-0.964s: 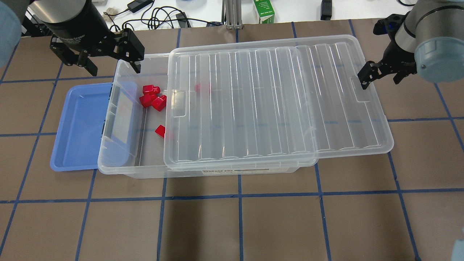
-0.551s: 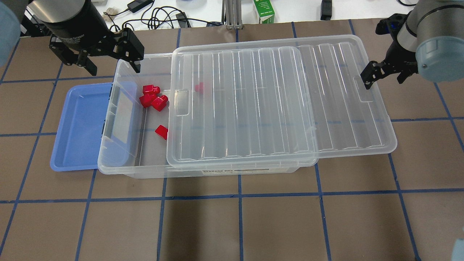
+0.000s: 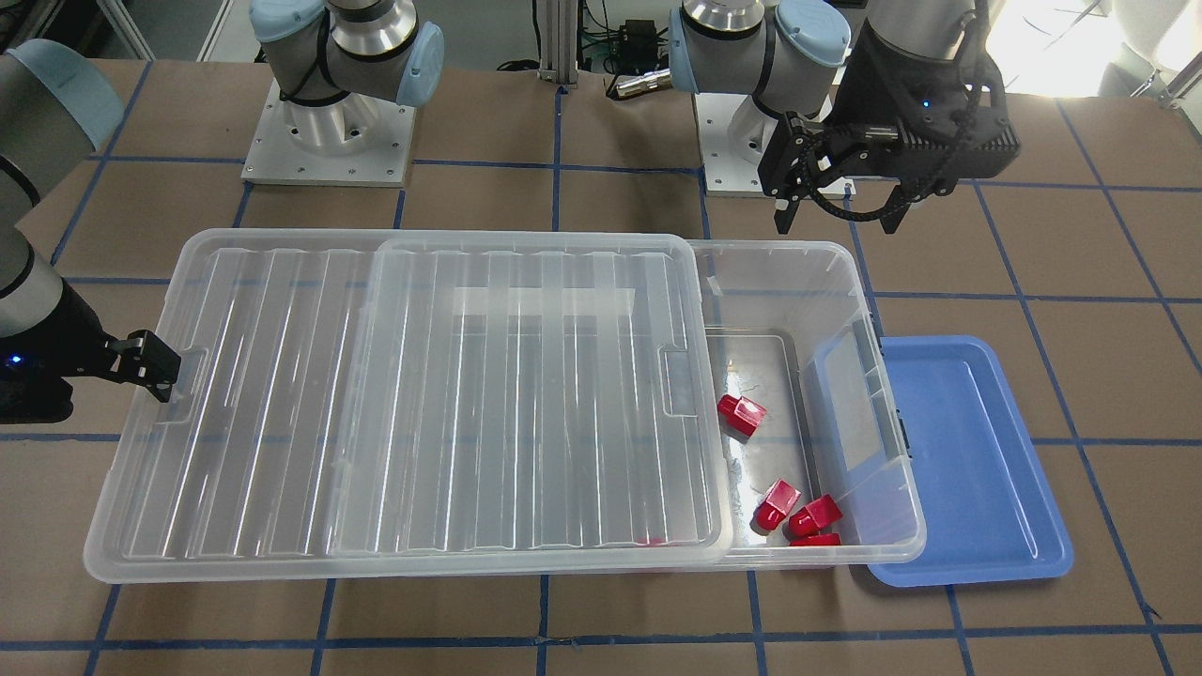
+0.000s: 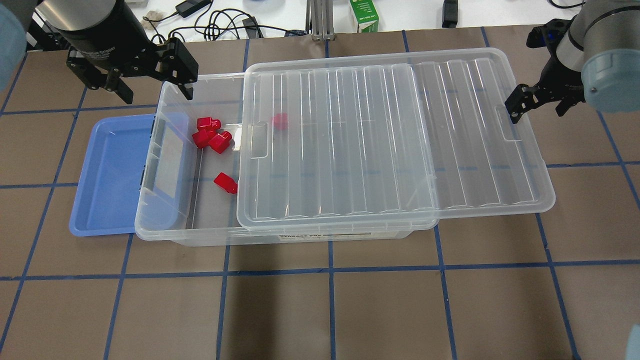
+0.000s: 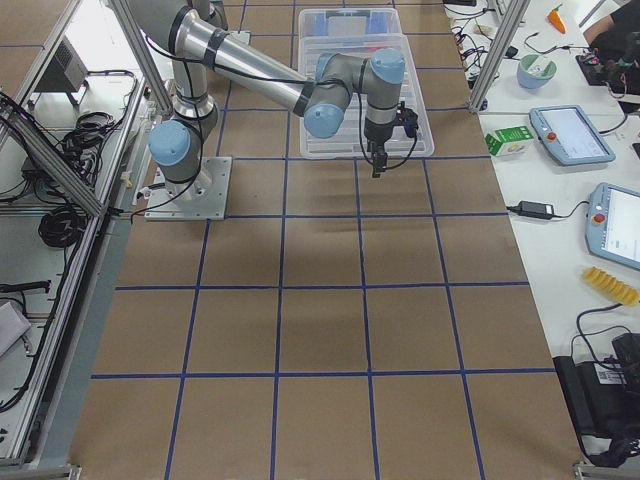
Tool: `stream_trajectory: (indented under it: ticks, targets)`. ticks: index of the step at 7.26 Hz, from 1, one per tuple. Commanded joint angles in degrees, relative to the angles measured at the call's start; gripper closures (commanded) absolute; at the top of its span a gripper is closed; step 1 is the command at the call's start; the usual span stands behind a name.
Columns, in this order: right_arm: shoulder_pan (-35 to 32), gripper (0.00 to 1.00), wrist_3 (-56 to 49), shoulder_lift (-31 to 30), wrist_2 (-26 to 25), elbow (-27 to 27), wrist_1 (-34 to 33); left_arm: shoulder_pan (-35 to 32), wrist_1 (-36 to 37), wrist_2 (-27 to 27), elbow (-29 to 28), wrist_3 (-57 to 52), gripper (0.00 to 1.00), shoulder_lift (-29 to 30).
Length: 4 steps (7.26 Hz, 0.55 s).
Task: Place red block in blue tray from box
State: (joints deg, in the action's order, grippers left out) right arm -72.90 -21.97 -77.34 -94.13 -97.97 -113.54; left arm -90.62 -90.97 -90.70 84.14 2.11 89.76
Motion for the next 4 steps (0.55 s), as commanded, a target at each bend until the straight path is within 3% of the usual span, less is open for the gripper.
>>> stream_trajectory:
  ticks: [1,3,4]
  targets:
    - [0.0,0.0,1.0,-0.1,-0.1,0.5,0.5,0.1,0.0,0.0,0.1,0.0,0.0,0.0]
    - [-0.1,0.0,1.1,-2.4,0.1,2.7,2.0,0.2,0.0,0.0,0.0,0.0,0.0,-0.1]
    - [-0.5,0.0,1.2,-3.8,0.1,6.5,6.8,0.2,0.0,0.0,0.0,0.0,0.0,0.0]
